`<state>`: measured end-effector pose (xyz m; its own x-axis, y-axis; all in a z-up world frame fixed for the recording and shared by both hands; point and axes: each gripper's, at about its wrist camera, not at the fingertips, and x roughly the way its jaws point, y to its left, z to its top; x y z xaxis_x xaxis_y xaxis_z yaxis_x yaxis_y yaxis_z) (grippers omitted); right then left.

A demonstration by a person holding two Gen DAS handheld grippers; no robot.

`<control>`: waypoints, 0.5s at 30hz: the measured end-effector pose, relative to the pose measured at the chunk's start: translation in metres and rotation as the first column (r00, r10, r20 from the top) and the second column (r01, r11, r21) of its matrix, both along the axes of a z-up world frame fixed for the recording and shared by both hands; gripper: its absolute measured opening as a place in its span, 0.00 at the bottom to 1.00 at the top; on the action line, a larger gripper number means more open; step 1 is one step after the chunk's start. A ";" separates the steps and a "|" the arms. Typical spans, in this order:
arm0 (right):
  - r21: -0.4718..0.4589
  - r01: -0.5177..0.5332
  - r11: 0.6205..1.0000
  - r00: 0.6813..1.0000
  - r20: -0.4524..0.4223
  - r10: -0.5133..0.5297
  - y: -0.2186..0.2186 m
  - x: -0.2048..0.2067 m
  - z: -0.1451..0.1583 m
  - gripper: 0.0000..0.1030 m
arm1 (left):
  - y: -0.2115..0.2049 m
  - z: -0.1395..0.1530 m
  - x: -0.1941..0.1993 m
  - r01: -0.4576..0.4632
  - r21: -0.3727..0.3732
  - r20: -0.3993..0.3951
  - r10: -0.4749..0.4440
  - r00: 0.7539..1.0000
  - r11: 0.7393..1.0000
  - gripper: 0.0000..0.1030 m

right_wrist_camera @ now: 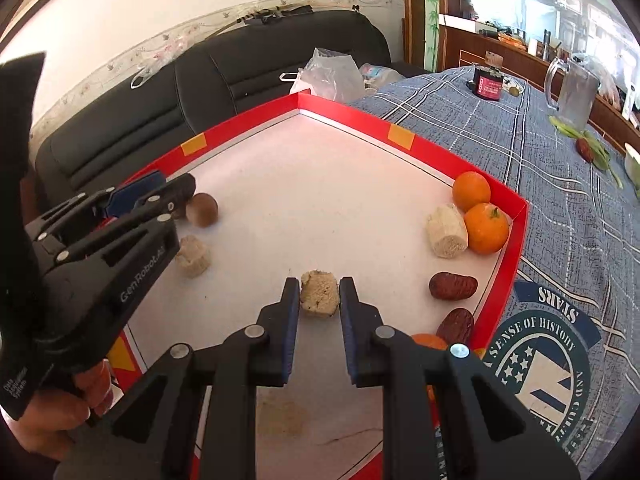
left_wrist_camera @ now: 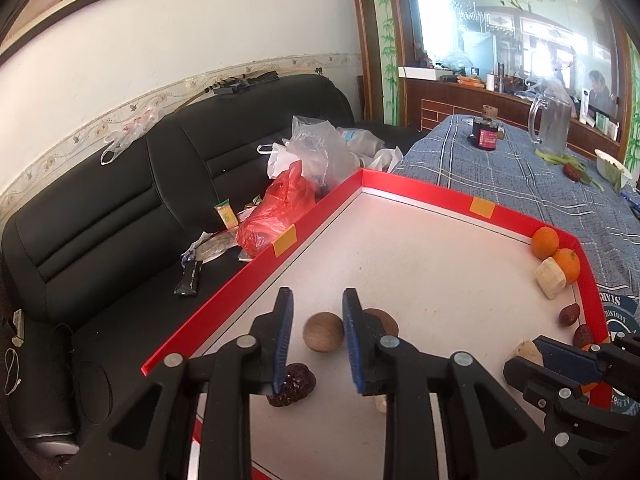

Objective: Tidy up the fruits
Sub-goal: 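Open the left gripper to drop the brown nut while the right gripper releases the beige chunk into the tray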

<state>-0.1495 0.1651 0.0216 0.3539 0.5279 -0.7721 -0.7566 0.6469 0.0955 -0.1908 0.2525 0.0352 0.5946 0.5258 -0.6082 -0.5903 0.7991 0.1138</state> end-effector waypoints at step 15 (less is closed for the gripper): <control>0.207 0.094 0.974 0.985 0.121 -0.120 -0.069 -0.009 0.054 0.47 | -0.026 0.037 -0.018 -0.023 0.067 0.088 0.017 0.996 0.998 0.80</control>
